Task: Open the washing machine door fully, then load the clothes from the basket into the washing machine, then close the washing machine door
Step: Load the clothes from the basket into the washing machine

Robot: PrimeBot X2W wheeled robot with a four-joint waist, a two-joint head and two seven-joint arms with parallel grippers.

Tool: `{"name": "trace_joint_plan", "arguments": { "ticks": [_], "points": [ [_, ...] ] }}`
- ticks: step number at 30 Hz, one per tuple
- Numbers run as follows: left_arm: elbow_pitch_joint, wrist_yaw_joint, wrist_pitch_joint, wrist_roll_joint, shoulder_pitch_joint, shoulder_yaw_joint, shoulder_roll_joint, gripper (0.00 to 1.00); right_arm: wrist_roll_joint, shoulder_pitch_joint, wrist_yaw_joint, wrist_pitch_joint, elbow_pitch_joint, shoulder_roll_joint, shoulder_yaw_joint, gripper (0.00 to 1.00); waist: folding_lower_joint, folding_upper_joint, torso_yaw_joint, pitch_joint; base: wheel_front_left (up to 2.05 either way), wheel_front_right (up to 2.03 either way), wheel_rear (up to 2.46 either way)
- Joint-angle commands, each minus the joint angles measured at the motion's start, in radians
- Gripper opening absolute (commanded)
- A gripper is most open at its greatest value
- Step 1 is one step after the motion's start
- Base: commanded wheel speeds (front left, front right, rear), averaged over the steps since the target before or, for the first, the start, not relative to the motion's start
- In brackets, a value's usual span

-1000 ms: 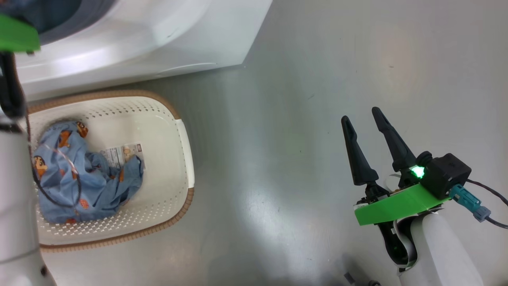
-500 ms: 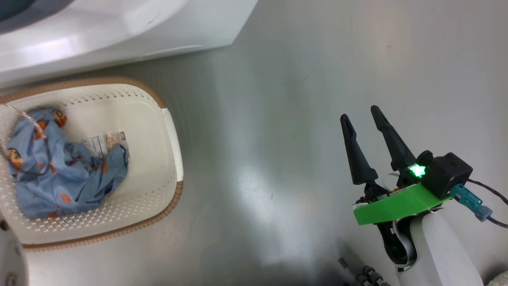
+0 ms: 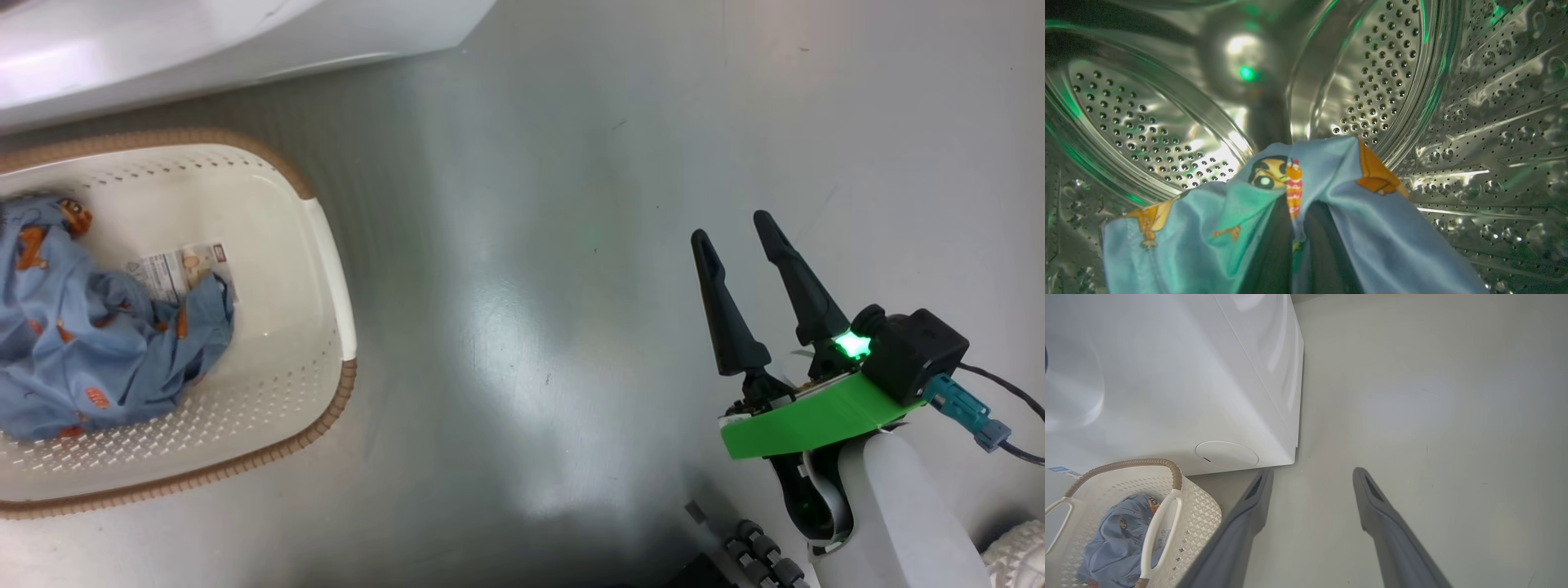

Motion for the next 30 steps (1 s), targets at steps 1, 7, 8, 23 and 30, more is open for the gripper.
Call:
{"name": "trace_joint_plan", "arguments": {
  "ticks": [1,7,8,23,30],
  "points": [
    [-0.013,-0.012,-0.021,0.014,-0.040,-0.003,0.061,0.00,0.011,0.019,0.002,-0.005,-0.022,0.004,0.026,1.00,0.0000,-0.0001,-0.007,0.004,0.00,0.00,0.00],
    [0.025,-0.027,-0.054,0.018,-0.109,-0.023,0.083,0.00,0.015,0.020,0.002,-0.005,-0.021,0.004,0.028,1.00,0.0000,-0.0001,-0.015,0.009,0.00,0.00,0.00],
    [0.038,-0.028,-0.055,0.018,-0.117,-0.027,0.086,0.00,0.016,0.019,0.002,-0.005,-0.020,0.004,0.029,1.00,0.0000,-0.0001,-0.017,0.011,0.00,0.00,0.00],
    [0.206,-0.044,-0.014,-0.026,-0.193,-0.062,0.111,0.73,0.038,0.000,0.002,-0.005,-0.013,0.004,0.045,1.00,0.0000,-0.0001,-0.029,0.057,0.00,0.00,0.00],
    [0.243,-0.040,-0.044,-0.030,-0.174,-0.070,0.100,1.00,0.031,-0.007,0.002,-0.005,-0.012,0.004,0.032,1.00,0.0000,-0.0001,-0.020,0.029,0.00,0.00,0.00]
  ]
}}
